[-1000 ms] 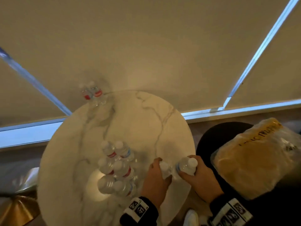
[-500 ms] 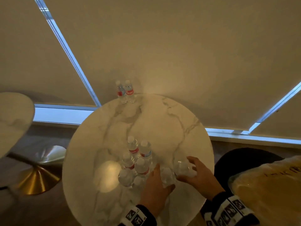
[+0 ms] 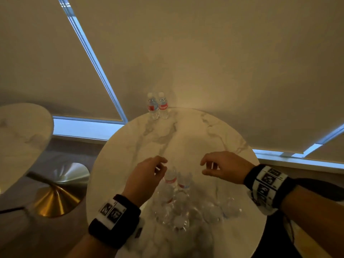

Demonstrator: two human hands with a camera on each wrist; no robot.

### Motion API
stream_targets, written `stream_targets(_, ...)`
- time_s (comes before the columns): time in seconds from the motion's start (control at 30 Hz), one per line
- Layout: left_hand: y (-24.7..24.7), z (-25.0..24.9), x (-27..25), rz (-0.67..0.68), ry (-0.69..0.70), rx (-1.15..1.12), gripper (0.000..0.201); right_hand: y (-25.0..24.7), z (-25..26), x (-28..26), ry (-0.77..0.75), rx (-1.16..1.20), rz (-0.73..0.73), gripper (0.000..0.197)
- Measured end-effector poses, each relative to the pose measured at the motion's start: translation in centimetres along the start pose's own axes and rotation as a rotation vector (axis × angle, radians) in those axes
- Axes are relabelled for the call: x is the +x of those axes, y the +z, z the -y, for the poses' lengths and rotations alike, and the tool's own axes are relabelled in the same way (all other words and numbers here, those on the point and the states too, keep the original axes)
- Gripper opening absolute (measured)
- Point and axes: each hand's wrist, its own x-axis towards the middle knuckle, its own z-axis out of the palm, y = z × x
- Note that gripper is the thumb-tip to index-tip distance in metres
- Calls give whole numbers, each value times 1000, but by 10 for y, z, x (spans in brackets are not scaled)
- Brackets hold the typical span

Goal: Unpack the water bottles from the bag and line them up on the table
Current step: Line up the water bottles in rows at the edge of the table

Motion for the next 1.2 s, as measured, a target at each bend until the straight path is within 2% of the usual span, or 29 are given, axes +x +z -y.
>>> stream_targets(0.17, 17, 24, 54, 323, 131, 145, 48, 15, 13, 54, -15, -58, 169, 46)
stream_targets(0.3, 30, 34, 76, 426, 117, 171, 41, 36, 13, 77, -132, -134, 248, 45)
stream_targets(0.4, 32, 36, 90, 404, 114, 137, 34, 36, 3, 87, -199, -165, 226, 36)
stream_targets(0.5, 29, 33, 118, 374, 106, 121, 33, 16, -19, 101, -146, -142, 196, 34)
stream_targets(0.63, 26, 19, 193, 307, 109, 139, 34, -25, -64, 136, -37, -123, 93, 36)
stream_targets(0.8, 26, 1, 298, 206, 94, 142, 30, -75, -106, 211, 87, -197, -35, 35)
stream_targets(0.97, 28, -3, 373, 111, 55, 154, 32, -103, -120, 282, 136, -223, -91, 38)
stream_targets(1.2, 27, 11, 426, 79, 68, 247, 35, -109, -123, 331, 75, -185, -119, 33)
